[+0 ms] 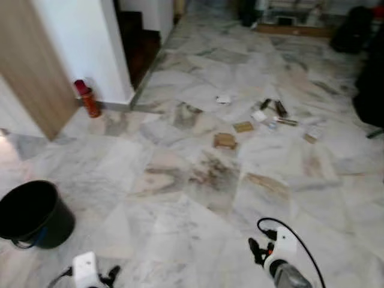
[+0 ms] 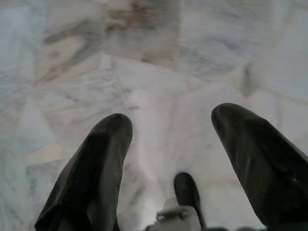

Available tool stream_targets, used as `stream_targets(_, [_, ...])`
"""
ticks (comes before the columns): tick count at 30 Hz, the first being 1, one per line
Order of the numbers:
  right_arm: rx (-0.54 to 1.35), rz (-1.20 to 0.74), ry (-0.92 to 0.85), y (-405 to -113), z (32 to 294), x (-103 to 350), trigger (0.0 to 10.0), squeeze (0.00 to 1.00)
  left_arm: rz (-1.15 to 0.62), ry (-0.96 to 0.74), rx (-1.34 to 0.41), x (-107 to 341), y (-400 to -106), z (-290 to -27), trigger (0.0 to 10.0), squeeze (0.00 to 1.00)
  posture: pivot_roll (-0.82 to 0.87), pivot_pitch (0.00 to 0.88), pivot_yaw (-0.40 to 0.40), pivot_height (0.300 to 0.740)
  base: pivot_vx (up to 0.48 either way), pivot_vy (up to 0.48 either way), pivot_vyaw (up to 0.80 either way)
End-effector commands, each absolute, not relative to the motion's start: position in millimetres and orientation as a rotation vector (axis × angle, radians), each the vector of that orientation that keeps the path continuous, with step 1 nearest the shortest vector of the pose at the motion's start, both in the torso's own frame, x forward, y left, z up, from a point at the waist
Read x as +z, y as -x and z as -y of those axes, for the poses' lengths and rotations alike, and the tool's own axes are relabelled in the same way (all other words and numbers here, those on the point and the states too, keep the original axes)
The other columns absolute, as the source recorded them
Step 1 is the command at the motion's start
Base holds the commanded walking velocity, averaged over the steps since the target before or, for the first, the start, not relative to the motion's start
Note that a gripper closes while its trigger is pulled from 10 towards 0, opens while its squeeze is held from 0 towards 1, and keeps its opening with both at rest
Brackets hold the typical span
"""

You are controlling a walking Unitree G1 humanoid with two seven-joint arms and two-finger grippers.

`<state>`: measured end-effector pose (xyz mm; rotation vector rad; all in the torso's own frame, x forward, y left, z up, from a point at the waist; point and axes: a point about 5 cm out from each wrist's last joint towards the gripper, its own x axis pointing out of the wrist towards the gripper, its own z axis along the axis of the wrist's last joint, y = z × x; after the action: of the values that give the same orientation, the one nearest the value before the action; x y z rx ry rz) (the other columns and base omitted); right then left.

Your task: Sweep floor

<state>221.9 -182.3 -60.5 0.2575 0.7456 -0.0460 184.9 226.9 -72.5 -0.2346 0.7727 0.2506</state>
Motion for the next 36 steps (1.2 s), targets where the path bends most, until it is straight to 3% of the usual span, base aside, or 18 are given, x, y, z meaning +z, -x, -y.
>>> stream_targets(1, [-0.049, -0.776, -0.246, -215, 185, -65, 10.0, 0.00, -0.774, 0.214, 0.281, -73, -181, -234, 10.0, 0.00, -0.10, 0.093, -0.024, 0.740, 0.000, 0.000, -0.74])
stream_targets(22, [-0.052, -0.785, -0.240, -216, 182, -65, 10.0, 0.00, -0.712, 0.183, 0.270, -61, -200, -238, 10.0, 0.00, -0.09, 0.135, -0.013, 0.740, 0.000, 0.000, -0.74])
stream_targets(28, [-0.044, -0.775, -0.158, -218, 184, -63, 10.0, 0.00, -0.717, 0.175, 0.282, -61, -200, -240, 10.0, 0.00, -0.09, 0.151, -0.004, 0.740, 0.000, 0.000, -0.71])
stream_targets(36, [-0.078, -0.892, -0.074, -181, 206, -80, 10.0, 0.00, -0.744, 0.167, 0.287, -64, -194, -242, 10.0, 0.00, -0.10, 0.164, 0.002, 0.740, 0.000, 0.000, -0.68])
